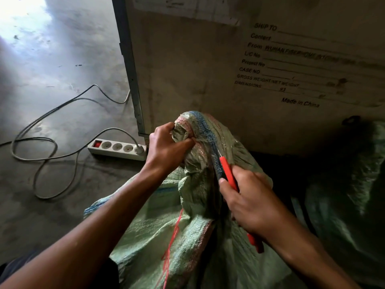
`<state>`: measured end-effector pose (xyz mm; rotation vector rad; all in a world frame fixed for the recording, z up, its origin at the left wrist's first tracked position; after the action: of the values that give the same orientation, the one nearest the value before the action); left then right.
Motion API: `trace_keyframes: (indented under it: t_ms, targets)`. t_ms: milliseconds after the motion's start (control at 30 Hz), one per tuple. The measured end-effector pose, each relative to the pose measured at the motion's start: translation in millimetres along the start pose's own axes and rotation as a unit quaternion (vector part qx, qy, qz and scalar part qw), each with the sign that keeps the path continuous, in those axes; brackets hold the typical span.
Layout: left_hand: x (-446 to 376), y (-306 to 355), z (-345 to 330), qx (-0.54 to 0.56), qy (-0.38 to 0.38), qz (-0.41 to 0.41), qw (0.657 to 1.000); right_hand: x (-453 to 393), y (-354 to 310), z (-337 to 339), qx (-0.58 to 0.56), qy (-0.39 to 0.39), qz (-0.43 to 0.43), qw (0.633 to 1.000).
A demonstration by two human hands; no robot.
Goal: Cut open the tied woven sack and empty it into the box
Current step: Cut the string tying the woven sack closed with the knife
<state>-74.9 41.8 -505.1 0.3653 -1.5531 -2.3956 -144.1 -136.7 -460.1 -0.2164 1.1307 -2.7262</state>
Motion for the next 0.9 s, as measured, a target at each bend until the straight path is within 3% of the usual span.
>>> trace_keyframes:
  t_ms: [167, 400, 600, 900]
  targets:
    - [3, -1, 1, 0.012, -0.006, 0.0, 1.0, -6, -3, -4, 0.028, -0.015, -0.031, 0.999]
    - [2, -6, 5, 0.012, 0.006, 0.012, 1.0, -4, -14, -9, 0.059, -0.015, 0.004, 0.998]
    - [5, -1, 4, 0.018, -0.009, -0.015, 1.0, -7, -14, -10, 0.059, -0.026, -0.015, 0.998]
    - [2, -1, 17, 0.082, -0.025, 0.004, 0.996, -6, 0, -13, 0.089, -0.107, -0.106, 0.985]
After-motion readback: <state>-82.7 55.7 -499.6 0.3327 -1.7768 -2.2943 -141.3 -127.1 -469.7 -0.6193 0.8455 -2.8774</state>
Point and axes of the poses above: each hand's wrist, its own x-axis away from the middle knuckle, its own z-axis out of the back of the hand, y = z × x, the point moved 3 cm from there along -x, towards the middle knuckle, and after that the axes turned 10 degrees about -x, right-handed, at the moved point
